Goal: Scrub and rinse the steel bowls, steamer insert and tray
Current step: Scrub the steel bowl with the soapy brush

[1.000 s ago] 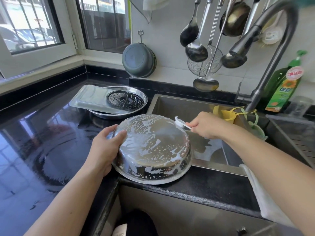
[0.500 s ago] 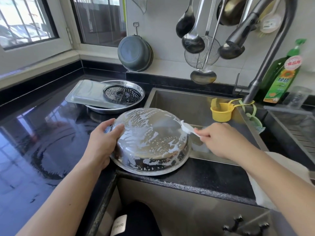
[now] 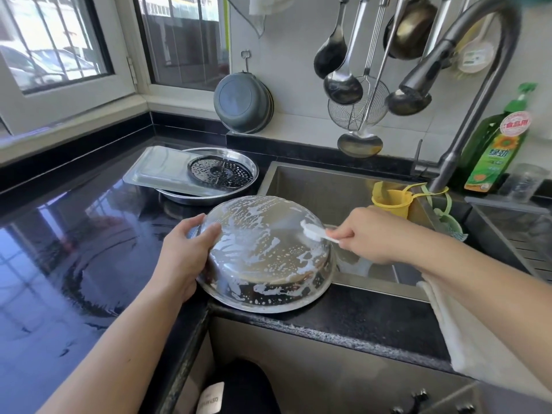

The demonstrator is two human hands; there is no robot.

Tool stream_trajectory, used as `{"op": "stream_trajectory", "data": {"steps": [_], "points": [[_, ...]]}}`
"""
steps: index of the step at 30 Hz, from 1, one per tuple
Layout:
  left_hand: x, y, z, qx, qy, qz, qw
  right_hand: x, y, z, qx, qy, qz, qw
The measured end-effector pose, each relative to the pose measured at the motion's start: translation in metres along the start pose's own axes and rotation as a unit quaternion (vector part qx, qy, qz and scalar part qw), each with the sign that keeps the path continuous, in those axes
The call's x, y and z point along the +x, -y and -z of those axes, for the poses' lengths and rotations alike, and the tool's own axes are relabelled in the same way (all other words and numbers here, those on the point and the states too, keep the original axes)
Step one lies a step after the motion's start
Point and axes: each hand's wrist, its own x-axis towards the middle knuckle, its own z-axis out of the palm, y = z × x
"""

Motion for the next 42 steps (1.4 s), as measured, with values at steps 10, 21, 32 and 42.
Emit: {"op": "stream_trajectory", "data": {"steps": [10, 21, 32, 42], "points": [[0.0, 0.002, -0.001, 0.005, 0.003, -0.001, 1.0, 0.017, -0.009, 0.004, -0.043, -0.009, -0.044, 0.998], [-0.002, 0.0, -0.002, 0.007, 0.004, 0.002, 1.0, 0.009, -0.001, 0.002, -0.059, -0.013, -0.048, 0.997], [-0.001, 0.002, -0.002, 0.021, 0.008, -0.01, 1.0, 0.006, 0.009, -0.007, -0.058, -0.017, -0.03, 0.998], [-0.003, 0.0, -0.001, 0.013, 0.012, -0.011, 1.0, 0.013, 0.01, -0.008, -0.038, -0.028, -0.049, 0.998]]}}
